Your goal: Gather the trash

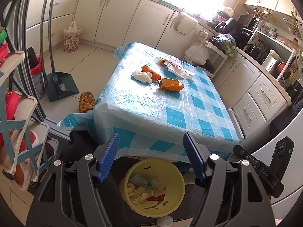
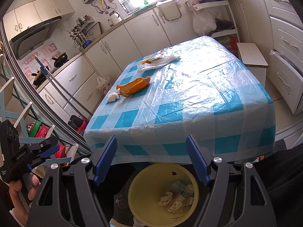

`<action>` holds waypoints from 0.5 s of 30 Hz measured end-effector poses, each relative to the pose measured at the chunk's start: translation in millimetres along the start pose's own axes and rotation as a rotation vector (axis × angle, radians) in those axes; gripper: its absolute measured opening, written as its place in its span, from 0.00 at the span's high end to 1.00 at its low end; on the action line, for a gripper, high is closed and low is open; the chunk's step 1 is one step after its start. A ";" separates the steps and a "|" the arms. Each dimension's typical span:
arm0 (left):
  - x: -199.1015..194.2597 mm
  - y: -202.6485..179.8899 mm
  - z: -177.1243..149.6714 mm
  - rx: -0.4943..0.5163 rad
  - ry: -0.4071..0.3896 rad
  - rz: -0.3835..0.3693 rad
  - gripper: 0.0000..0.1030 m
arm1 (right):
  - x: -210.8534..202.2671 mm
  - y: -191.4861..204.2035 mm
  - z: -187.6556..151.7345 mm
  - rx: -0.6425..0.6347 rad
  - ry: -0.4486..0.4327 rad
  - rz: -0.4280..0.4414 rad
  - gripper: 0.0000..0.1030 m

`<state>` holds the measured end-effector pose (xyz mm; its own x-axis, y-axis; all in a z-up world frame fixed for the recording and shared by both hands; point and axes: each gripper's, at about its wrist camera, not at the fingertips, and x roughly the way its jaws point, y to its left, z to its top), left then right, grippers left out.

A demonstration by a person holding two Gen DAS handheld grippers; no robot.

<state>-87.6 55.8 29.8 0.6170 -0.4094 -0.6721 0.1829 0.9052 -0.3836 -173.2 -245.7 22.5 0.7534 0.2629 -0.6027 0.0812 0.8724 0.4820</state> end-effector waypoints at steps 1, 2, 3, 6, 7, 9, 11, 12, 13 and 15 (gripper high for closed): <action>-0.2 0.3 0.3 -0.001 -0.001 0.000 0.35 | 0.1 0.3 0.4 -0.001 0.000 0.000 0.30; -0.1 -0.1 -0.3 -0.001 -0.002 0.000 0.35 | 0.2 0.3 0.6 -0.002 -0.001 0.000 0.30; -0.2 0.1 0.1 -0.001 -0.003 0.000 0.35 | 0.3 0.3 0.6 -0.002 -0.001 0.000 0.30; -0.3 0.4 0.2 -0.002 -0.002 0.000 0.35 | 0.2 0.6 0.4 -0.002 -0.001 0.000 0.30; -0.5 0.4 0.1 -0.002 -0.002 0.000 0.35 | 0.2 0.6 0.3 -0.002 -0.001 0.000 0.30; -0.5 0.4 0.1 -0.002 -0.003 0.000 0.35 | 0.3 0.5 0.2 -0.002 -0.001 0.000 0.30; -0.6 0.5 0.0 -0.003 -0.004 0.000 0.35 | 0.2 0.8 -0.1 -0.002 -0.001 0.000 0.30; -0.6 0.6 0.0 -0.003 -0.004 0.000 0.35 | 0.3 0.5 0.1 -0.002 -0.002 0.000 0.30; -0.6 0.8 0.3 -0.004 -0.004 0.000 0.35 | 0.2 0.5 0.0 -0.002 -0.003 0.000 0.30; -0.7 1.1 0.5 -0.004 -0.004 0.001 0.35 | -0.6 0.9 1.3 -0.003 -0.005 0.000 0.30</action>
<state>-87.5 57.1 30.2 0.6204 -0.4082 -0.6697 0.1790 0.9051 -0.3858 -172.7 -245.6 24.2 0.7570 0.2611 -0.5990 0.0788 0.8736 0.4803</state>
